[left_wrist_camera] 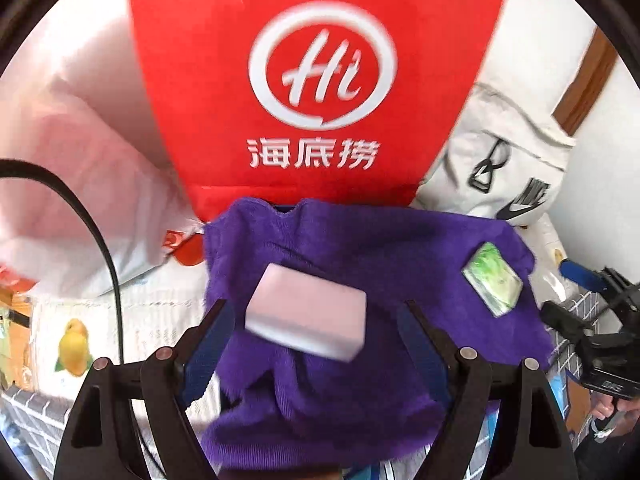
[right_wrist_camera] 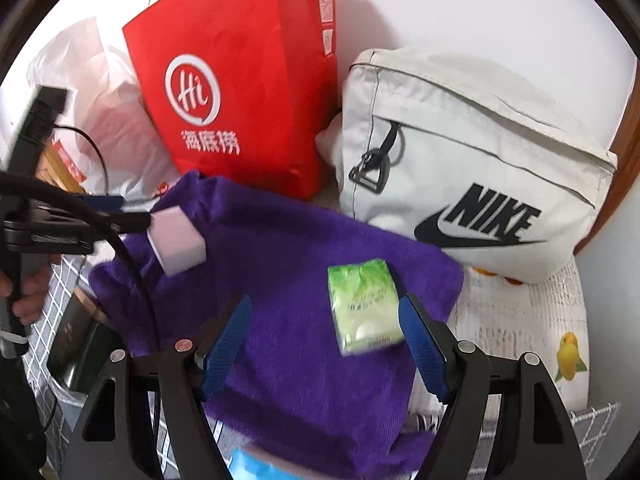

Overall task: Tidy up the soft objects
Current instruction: 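Lower the white foam block onto the purple towel and open the left gripper, then withdraw both grippers from the towel back toward the scattered items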

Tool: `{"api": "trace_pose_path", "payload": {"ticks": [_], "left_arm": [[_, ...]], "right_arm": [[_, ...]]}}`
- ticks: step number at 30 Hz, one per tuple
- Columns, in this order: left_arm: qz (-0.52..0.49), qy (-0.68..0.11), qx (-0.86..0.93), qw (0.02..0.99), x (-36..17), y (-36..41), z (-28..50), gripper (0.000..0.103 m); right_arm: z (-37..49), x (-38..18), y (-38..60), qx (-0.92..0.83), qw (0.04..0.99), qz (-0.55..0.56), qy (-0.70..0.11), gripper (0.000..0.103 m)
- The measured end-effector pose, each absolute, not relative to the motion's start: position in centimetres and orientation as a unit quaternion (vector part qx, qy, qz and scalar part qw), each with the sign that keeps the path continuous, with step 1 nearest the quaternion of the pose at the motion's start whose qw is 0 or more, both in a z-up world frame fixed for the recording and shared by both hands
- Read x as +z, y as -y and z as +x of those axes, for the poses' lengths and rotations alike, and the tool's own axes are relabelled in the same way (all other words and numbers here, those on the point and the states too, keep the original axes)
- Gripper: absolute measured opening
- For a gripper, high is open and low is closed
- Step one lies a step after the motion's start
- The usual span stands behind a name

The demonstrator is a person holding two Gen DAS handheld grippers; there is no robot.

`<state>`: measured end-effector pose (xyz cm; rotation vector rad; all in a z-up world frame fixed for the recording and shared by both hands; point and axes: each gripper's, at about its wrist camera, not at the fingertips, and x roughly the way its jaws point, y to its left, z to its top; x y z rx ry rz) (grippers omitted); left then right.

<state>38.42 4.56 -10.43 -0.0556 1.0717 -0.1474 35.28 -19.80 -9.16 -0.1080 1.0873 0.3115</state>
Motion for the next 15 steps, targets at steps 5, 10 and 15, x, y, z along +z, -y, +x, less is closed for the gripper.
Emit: {"api": "trace_pose_path", "payload": {"ticks": [5,10,15], "left_arm": [[-0.002,-0.463,-0.041,0.885,-6.7,-4.6,33.4,0.083],[0.005,-0.435,-0.035,0.9,-4.1,-4.9,28.6,0.083],[0.035,-0.414,-0.001,0.91,-2.6,-4.3,23.4,0.083]], "right_arm": [[31.9,-8.4,19.5,0.144,0.846,-0.047,-0.511,0.076],[27.0,-7.5,18.8,0.139,0.85,-0.048,-0.505,0.076],[22.5,-6.5,18.2,0.14,0.852,-0.036,-0.504,0.076]]}}
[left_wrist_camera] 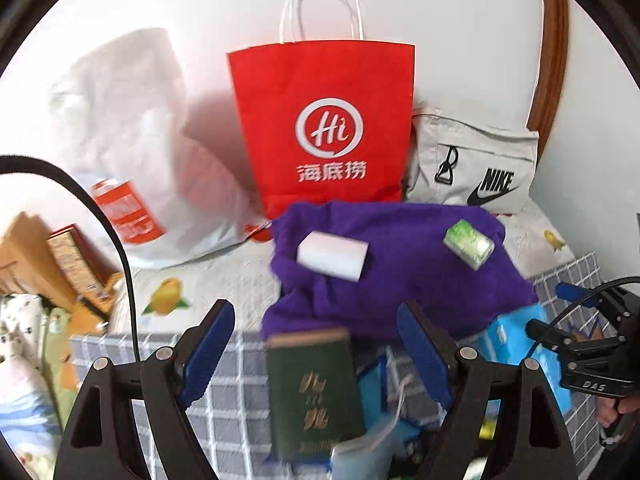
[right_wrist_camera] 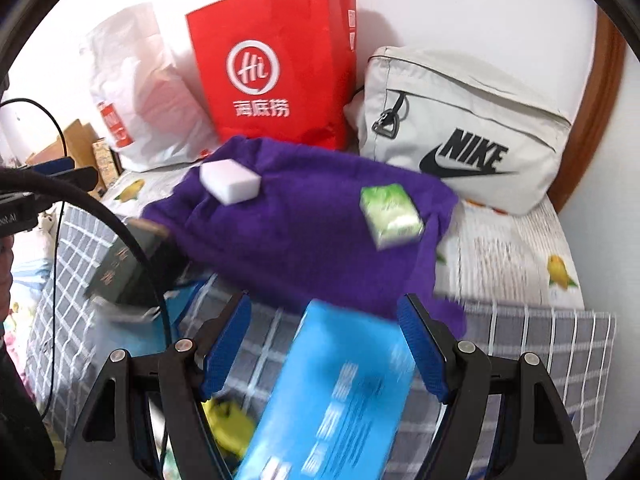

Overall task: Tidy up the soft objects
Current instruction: 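Withdraw both grippers from the towel back toward the scattered items, then grasp the white glove with mint cuff by the cuff with the right gripper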

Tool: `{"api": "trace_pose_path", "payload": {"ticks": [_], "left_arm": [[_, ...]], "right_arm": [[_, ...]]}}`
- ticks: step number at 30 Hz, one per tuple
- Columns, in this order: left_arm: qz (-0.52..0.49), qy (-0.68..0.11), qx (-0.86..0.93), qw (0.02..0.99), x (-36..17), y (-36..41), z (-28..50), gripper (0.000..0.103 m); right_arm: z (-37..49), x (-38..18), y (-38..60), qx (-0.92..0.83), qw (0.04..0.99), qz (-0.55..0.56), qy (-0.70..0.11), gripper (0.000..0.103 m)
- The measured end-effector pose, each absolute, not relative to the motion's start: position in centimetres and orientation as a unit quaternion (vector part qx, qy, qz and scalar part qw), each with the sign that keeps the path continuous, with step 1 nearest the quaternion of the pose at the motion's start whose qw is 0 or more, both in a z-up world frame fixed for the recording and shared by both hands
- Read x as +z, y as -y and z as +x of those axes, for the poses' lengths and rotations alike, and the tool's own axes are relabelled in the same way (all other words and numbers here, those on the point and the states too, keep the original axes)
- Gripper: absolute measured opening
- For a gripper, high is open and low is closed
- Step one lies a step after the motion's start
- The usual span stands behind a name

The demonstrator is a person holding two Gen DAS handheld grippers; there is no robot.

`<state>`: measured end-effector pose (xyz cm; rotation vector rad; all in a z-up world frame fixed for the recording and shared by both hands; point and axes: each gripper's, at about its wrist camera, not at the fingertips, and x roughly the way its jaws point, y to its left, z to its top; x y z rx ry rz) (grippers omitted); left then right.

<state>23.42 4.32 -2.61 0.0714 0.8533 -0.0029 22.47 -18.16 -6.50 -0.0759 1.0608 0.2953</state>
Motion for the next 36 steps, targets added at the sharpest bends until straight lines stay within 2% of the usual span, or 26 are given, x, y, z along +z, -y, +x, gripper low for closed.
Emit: {"api": "trace_pose_path", "payload": {"ticks": [6,14,19,28,30,32,34,36], "left_arm": [[0.02,-0.425,-0.013,0.905,-3.4,-4.1,17.3,0.083],[-0.031,-0.454,-0.015,0.89,-6.2,-7.1,13.0,0.083],[-0.034,-0.443,0.005,0.896,-6.9,-8.5,10.9,0.083],[-0.013,-0.435,-0.011,0.9,-6.9,-6.5,7.9,0.083],[-0.007,-0.431,-0.009,0.902,-6.9,-6.2,7.4,0.083],[-0.002,-0.427,-0.004,0.904,-6.7,-6.1,7.1,0.083],[0.004,-0.423,0.002,0.906,-6.6,-6.0,6.7,0.083],[0.007,-0.419,0.009,0.908,-6.4,-6.2,6.3,0.083]], "right_arm": [[17.7,-5.5,18.2,0.149,0.851,-0.002,-0.503,0.076],[12.5,-4.9,17.6,0.156,0.85,-0.021,-0.503,0.076],[9.9,-6.5,16.7,0.184,0.828,-0.013,-0.53,0.076],[7.4,-10.0,14.7,0.183,0.806,-0.074,-0.558,0.075],[7.3,-10.8,14.4,0.183,0.807,-0.087,-0.555,0.066],[7.1,-11.1,14.1,0.187,0.807,-0.101,-0.55,0.037],[7.2,-11.0,14.2,0.195,0.806,-0.092,-0.551,0.02],[7.3,-10.7,14.6,0.201,0.805,-0.075,-0.554,0.018]]}}
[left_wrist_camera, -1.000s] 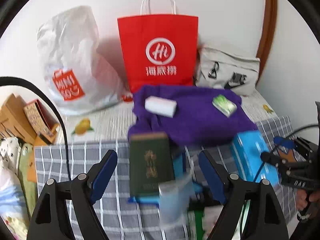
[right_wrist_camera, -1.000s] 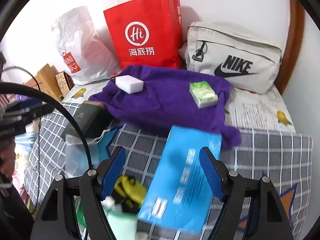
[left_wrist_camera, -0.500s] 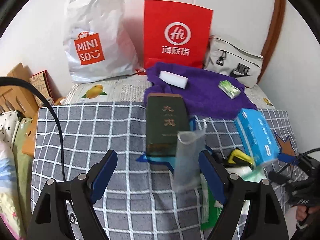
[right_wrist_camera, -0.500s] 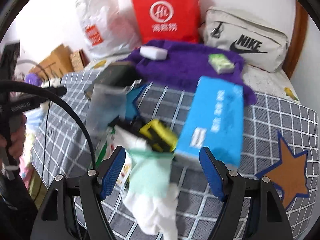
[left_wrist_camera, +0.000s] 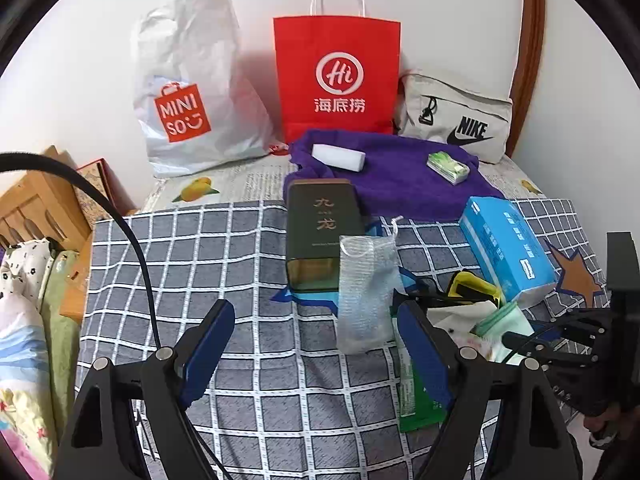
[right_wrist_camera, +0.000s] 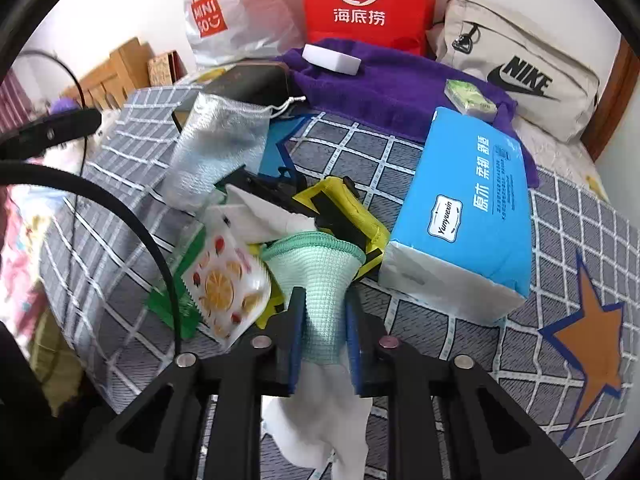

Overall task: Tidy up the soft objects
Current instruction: 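Grasp the white glove with mint cuff by the cuff with the right gripper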

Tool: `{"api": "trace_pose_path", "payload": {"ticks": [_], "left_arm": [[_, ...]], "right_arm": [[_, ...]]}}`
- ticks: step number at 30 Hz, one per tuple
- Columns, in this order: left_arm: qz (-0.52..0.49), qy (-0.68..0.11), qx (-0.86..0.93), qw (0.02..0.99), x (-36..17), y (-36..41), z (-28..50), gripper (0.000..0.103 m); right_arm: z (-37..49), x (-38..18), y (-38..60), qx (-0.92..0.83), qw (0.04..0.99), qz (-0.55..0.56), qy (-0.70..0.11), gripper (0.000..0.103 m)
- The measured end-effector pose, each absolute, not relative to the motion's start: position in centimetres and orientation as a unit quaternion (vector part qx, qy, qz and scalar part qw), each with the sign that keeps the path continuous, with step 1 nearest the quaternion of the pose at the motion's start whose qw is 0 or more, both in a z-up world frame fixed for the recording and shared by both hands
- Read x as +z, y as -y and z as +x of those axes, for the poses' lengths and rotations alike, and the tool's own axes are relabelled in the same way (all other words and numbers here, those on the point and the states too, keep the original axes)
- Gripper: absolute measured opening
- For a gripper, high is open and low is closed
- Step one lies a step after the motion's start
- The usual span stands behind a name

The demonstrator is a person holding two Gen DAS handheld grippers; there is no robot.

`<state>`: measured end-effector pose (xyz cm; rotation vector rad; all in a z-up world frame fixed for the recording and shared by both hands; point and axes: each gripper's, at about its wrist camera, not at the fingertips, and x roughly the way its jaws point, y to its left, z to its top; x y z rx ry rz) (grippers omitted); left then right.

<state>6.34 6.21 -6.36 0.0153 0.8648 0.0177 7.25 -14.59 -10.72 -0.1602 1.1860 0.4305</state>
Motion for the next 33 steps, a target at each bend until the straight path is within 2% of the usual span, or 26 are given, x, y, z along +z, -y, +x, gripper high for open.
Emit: {"api": "trace_pose_path", "payload": {"ticks": [11,16,19,33], "left_arm": [[-0.014,-0.41,0.012,0.912,-6.1,-7.5,5.8,0.083],[-0.07,-0.463,-0.06,0.881,-8.7,-7.2,6.7,0.083],[-0.068,-0.492,-0.061,0.866,-10.7,-6.5,7.0,0.083],[-0.06,-0.533,-0.094,0.839,-13.8,-3.4,7.6,0.083]], "right_arm": [[7.5,-7.1,16.8,0.181,0.824,-0.04,-0.536,0.016],[7.2,-6.1,17.9,0.175,0.832,-0.033,-0.526,0.016],[6.9,-5.8,18.3,0.173,0.835,-0.03,-0.522,0.016],[7.1,-5.1,20.4,0.164,0.841,-0.012,-0.516,0.016]]}}
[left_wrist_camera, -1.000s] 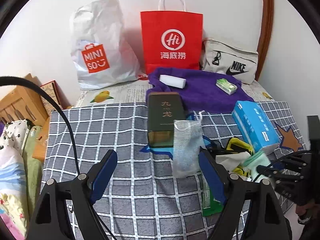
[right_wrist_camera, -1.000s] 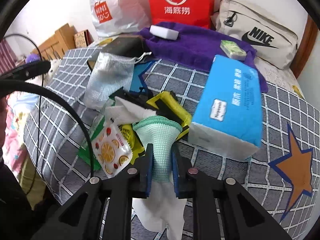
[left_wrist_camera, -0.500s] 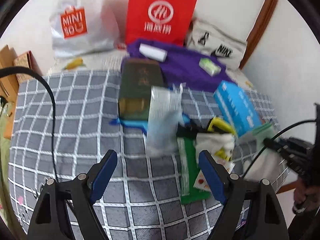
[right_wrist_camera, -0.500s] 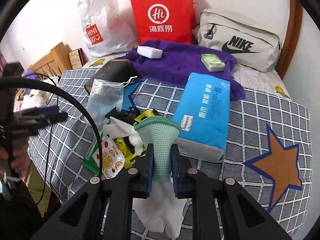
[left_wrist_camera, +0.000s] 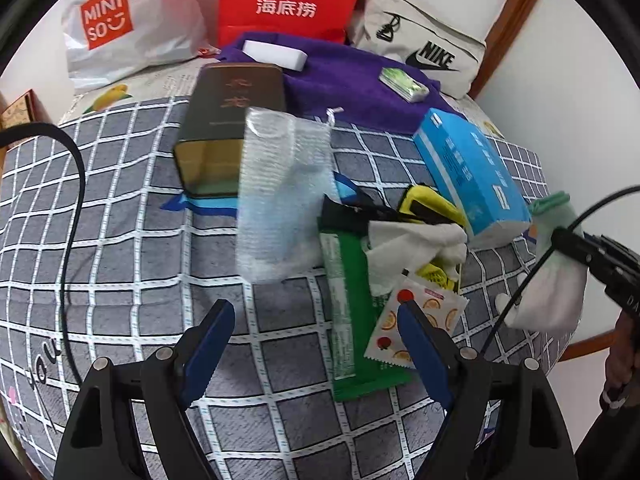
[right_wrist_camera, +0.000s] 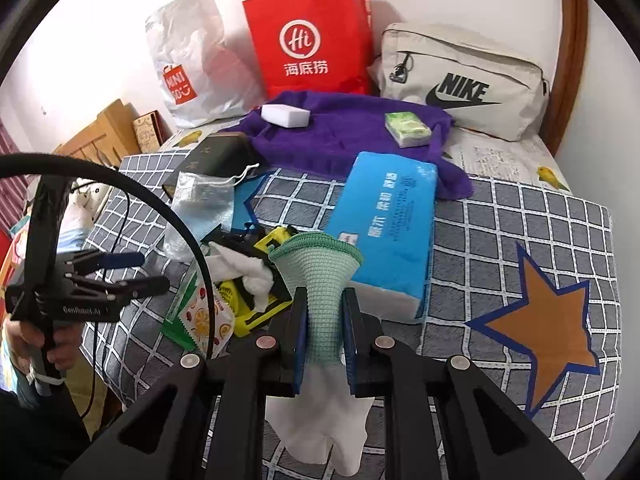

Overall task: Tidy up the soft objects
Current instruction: 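Grasp the white glove with mint cuff by the cuff with the right gripper, then grasp the orange-print wipe packet with the left gripper while the right gripper holds the glove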

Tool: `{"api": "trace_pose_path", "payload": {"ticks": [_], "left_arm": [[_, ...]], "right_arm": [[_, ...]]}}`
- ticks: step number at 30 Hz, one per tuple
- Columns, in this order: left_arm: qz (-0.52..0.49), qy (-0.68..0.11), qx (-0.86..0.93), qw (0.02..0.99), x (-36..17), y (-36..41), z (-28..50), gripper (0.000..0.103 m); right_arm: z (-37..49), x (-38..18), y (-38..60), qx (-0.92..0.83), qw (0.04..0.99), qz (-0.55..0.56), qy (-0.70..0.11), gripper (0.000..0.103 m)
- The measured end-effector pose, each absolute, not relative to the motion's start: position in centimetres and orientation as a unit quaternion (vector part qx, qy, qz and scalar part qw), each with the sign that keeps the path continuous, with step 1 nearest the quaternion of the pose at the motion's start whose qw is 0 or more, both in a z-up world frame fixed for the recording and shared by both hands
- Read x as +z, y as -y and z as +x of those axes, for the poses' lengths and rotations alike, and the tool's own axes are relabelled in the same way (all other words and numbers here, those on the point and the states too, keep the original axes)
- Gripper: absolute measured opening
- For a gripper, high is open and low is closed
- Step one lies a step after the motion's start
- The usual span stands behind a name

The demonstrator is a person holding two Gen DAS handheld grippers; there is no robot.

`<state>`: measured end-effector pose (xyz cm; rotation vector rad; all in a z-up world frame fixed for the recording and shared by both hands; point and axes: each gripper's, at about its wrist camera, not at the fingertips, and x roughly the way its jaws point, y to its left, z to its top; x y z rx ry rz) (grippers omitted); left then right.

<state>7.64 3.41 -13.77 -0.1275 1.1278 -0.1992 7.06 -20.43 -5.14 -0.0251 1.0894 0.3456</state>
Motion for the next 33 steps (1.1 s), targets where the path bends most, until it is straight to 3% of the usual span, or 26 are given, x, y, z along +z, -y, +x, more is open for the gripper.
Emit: {"api": "trace_pose_path", "payload": {"ticks": [13,20,30,33], "left_arm": [[-0.052,-0.546,-0.098,0.83,-14.9,-2.8,8.3,0.083],[-0.069,-0.517,-0.111,0.846,-14.4,-5.0,7.7,0.083],[0.007,-0.53,-0.199,0.825,-15.2,2.1,7.3,0.083],[0.048,-0.532,-0.202,0.821,-15.9,3.9,7.0,0.087]], "right_arm": [[7.7,-5.4,21.6,0.159,0.84,0.013,-0.518,0.016],[6.8,-3.9,22.8,0.163,0.852,0.028,-0.496,0.016],[5.3,-4.3,25.0,0.155,0.853,0.047,-0.495,0.016],[5.0,-4.5,25.8,0.151,0.854,0.052,-0.496,0.016]]}}
